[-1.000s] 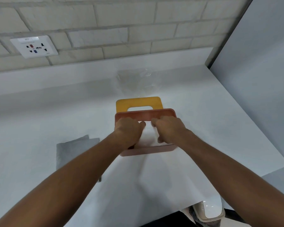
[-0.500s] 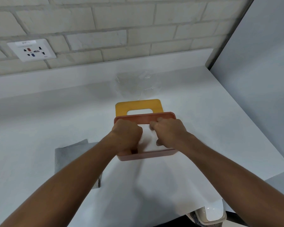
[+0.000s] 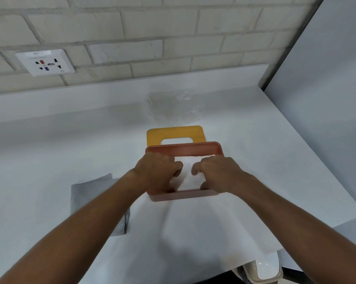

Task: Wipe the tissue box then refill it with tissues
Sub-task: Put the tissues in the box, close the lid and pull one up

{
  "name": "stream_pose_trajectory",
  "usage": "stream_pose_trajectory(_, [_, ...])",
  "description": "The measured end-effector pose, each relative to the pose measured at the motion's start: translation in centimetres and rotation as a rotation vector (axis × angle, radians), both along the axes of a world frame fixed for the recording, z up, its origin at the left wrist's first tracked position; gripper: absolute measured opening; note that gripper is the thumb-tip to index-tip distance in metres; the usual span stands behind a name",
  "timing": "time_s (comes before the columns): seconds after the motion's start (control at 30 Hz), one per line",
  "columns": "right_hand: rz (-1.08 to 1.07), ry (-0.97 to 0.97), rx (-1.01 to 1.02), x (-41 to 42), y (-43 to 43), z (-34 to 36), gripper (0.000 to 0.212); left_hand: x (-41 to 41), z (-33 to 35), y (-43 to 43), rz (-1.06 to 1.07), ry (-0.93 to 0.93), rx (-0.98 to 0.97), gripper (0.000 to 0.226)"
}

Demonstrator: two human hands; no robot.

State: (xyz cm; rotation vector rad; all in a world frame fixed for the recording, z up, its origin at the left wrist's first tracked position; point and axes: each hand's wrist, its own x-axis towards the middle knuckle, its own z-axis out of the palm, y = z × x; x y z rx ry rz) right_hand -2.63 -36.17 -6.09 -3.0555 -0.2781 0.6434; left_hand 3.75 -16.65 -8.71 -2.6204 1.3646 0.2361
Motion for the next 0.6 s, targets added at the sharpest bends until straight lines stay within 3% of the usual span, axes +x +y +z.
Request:
stream_pose_trajectory(0.2, [0.07, -0.015, -0.027, 0.7, 0.0, -1.0, 0.049, -1.4, -1.5, -1.1, 0.027, -0.123, 0.048, 0.024])
stream_pose_trajectory(0.33, [-0.035, 0.087, 0.109, 1.9, -0.5, 0.3, 0.05, -0.2, 0.8, -0.6, 0.061, 0.086, -0.054, 0.038])
stream_pose_trajectory(0.4, [-0.188, 0.048, 0.289, 2.8, -1.4, 2.5, 0.038, 1.1, 3.4, -0.4, 0.242, 0.236, -0.184, 0.044])
stream_pose_trajectory(0.5, [-0.401, -0.196, 0.505, 4.5, -3.1, 4.8, 0.019, 3.7, 6.0, -0.4, 0.533, 0.178, -0.453, 0.039])
stream_pose_trajectory(0.6, [-0.685, -0.191, 0.711, 7.3, -4.7, 3.5, 0.022, 6.9, 4.8, 0.2, 0.843, 0.258, -0.523, 0.038])
